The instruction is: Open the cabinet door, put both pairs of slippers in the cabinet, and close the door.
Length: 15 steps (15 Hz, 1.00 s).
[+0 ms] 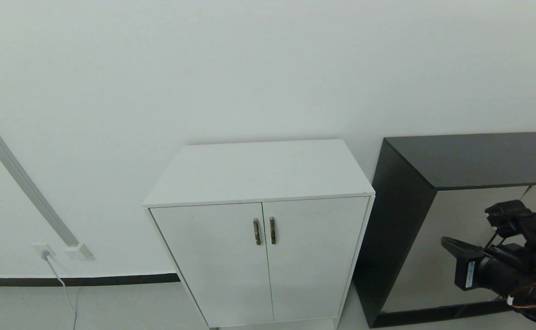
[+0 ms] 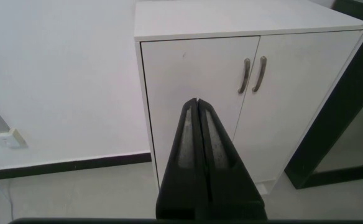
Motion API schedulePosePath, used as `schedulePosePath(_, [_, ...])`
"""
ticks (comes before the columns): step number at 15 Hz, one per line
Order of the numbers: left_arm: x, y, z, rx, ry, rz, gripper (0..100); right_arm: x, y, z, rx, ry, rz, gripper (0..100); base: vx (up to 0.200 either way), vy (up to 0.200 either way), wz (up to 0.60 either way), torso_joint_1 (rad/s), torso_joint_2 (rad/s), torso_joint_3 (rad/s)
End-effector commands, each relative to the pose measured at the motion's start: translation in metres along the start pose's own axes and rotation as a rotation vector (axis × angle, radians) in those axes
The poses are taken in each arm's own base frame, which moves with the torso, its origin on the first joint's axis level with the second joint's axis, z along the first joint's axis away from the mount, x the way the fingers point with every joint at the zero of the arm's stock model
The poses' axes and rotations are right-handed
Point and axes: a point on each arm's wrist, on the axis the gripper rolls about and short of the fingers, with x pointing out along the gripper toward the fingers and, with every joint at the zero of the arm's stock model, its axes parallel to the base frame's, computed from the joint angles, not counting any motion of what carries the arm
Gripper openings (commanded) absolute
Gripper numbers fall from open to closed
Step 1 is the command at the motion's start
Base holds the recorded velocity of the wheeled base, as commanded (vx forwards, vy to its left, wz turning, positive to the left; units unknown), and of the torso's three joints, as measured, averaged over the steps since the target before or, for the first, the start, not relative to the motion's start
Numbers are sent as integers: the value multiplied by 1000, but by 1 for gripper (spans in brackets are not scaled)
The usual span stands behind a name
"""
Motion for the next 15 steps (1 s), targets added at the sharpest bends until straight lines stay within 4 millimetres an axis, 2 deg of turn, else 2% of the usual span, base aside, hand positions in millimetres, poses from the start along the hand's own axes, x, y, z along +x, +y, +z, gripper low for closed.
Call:
schedulePosePath(1, [0, 0, 0, 0, 1, 0, 0, -27, -5, -1, 2, -53, 3, 0, 0, 0, 0, 0, 0, 0])
schedulePosePath(6, [0, 0, 0, 0, -1, 0, 0, -60, -12, -22, 0, -50, 9, 0, 0, 0, 0, 0, 0, 0])
schedulePosePath(8, [0, 0, 0, 0, 1, 0, 0, -66, -13, -23, 4, -47, 10, 0, 0, 0, 0, 0, 0, 0])
schedulePosePath(15, [0, 0, 0, -3, -3, 0, 0, -120, -22, -51, -16, 56, 115, 0, 0, 0, 0, 0, 0, 0])
